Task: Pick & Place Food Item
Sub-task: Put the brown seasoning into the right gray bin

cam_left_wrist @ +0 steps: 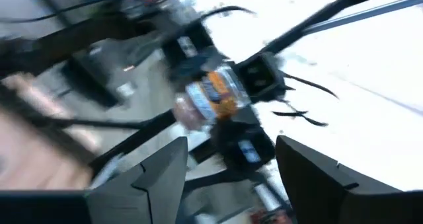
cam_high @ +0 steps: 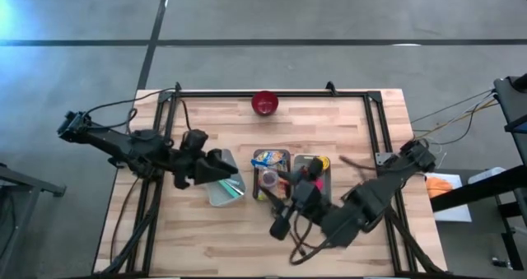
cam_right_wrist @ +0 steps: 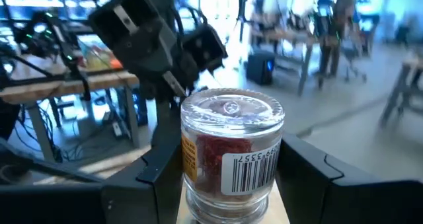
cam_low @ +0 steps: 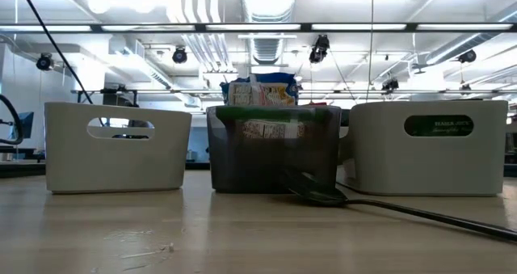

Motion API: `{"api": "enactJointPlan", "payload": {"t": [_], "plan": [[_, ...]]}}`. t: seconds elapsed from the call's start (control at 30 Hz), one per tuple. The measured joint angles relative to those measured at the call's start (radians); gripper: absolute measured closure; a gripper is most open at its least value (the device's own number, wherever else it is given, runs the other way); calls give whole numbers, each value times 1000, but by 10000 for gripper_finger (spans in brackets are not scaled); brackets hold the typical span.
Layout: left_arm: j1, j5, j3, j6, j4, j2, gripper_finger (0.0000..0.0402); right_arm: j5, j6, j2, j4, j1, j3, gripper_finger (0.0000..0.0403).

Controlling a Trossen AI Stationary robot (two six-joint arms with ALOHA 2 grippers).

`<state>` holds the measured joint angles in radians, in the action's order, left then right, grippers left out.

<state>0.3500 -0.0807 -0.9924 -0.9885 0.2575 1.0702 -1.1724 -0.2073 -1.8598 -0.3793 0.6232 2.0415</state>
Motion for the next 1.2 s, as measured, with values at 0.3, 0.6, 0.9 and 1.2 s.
{"api": "enactJointPlan", "payload": {"t": [0.3, 0.6, 0.9, 1.2], "plan": [[-12, 52, -153, 322, -339, -8, 170, 171, -57, 25, -44, -60, -1, 217], [-10, 31, -452, 906, -899, 58, 170, 593, -412, 21, -190, -167, -2, 217], [9, 45, -468, 1220, -936, 116, 170, 1003, -576, 8, -164, -255, -7, 217], [31, 118, -468, 1314, -848, 173, 170, 1162, -624, -2, -104, -304, -16, 217]]}}
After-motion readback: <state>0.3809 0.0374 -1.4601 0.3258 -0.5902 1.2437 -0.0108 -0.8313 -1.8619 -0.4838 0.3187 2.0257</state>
